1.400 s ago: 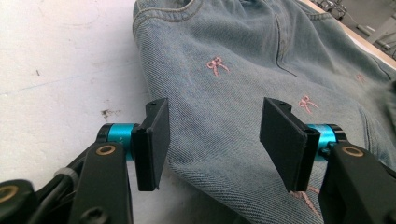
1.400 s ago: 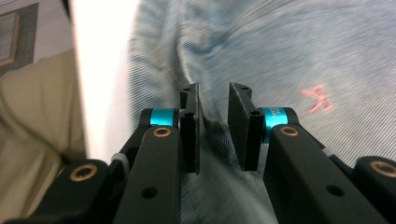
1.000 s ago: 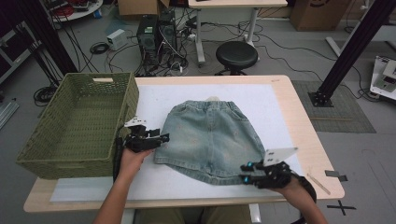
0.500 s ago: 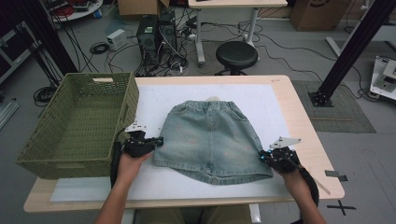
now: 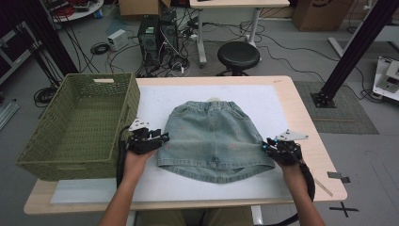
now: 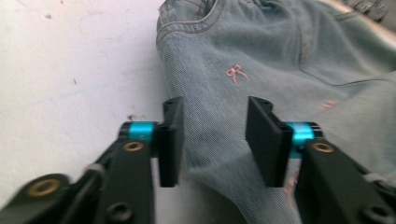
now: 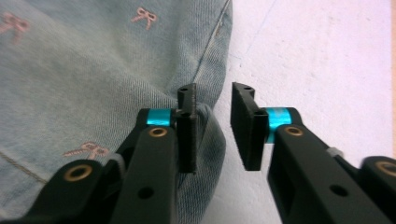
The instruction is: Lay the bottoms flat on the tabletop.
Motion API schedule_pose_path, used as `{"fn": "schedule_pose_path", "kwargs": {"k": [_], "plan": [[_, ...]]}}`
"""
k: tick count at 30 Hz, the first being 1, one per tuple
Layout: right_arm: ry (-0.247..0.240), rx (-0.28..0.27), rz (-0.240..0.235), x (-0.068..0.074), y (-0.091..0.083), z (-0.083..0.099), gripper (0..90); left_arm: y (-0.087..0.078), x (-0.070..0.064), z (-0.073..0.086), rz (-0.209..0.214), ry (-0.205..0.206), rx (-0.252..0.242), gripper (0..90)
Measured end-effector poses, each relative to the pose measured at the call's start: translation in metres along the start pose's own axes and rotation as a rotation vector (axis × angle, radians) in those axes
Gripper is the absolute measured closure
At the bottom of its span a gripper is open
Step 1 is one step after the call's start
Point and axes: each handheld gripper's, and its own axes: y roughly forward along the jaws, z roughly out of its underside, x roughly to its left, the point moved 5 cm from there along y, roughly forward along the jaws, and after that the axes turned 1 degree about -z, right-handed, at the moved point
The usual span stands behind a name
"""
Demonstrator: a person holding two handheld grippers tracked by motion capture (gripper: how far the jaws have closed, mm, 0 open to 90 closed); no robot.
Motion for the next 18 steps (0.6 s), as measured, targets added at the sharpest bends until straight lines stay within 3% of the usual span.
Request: {"fn": "schedule_pose_path", "kwargs": {"k": [3,5,10,13,15,18], "plan": [[0.031,-0.023,-0.024,0.000,-0.008,0.001,60.9,-0.010,-0.001,0.008,0.033,-0.030,0.012,47.9],[0.031,-0.035,-0.036,0.002,-0.015,0.003,57.6,-0.016,-0.004,0.015,0.050,-0.024,0.017,47.5],[0.007,0.004,-0.055,0.007,-0.026,0.017,55.0,-0.026,-0.010,0.033,0.070,-0.011,0.067,47.7],[0.022,0.041,-0.063,0.007,-0.028,0.025,54.6,-0.028,-0.013,0.039,0.088,-0.038,0.112,48.4],[0.045,0.071,-0.079,0.008,-0.027,0.031,56.2,-0.030,-0.017,0.042,0.102,-0.047,0.146,52.2],[0.055,0.131,-0.095,0.010,-0.025,0.041,57.4,-0.031,-0.022,0.051,0.098,-0.008,0.222,64.1]]}}
